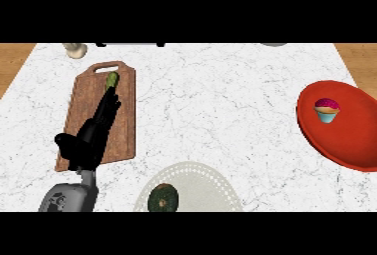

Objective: Pick the cupcake from the placemat and place it in the bowl

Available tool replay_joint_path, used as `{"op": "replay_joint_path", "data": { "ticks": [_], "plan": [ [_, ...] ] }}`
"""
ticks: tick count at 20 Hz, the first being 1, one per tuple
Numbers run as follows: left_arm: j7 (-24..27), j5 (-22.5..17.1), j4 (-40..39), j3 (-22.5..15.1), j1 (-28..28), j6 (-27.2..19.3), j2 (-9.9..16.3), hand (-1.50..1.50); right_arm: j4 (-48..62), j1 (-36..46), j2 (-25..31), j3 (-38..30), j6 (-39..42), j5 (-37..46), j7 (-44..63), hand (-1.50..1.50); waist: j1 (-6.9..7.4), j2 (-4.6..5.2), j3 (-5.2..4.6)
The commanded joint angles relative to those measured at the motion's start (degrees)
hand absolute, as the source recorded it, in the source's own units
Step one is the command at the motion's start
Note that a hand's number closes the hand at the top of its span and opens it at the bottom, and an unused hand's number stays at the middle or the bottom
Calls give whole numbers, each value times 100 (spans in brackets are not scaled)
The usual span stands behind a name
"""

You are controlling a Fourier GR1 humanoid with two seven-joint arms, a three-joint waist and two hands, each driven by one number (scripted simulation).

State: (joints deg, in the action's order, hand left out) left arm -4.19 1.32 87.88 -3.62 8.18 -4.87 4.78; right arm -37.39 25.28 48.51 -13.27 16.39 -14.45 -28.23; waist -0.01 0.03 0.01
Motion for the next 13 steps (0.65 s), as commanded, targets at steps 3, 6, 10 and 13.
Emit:
{"op": "replay_joint_path", "data": {
  "ticks": [3,6,10,13],
  "plan": [
    [68,142,-202,-9,97,-52,-71,0,798,-144,301,-260,1179,-79,-544,-150,43,18,6],
    [-177,-17,255,7,-112,99,-1,0,1156,-98,335,-283,1526,42,-906,-150,77,14,8],
    [-135,70,193,42,38,24,-51,0,1034,-632,485,-318,1740,211,-1492,-150,32,9,6],
    [-44,-60,87,129,-30,228,43,0,1270,-631,260,-272,1556,387,-1867,-150,69,23,11]
  ]
}}
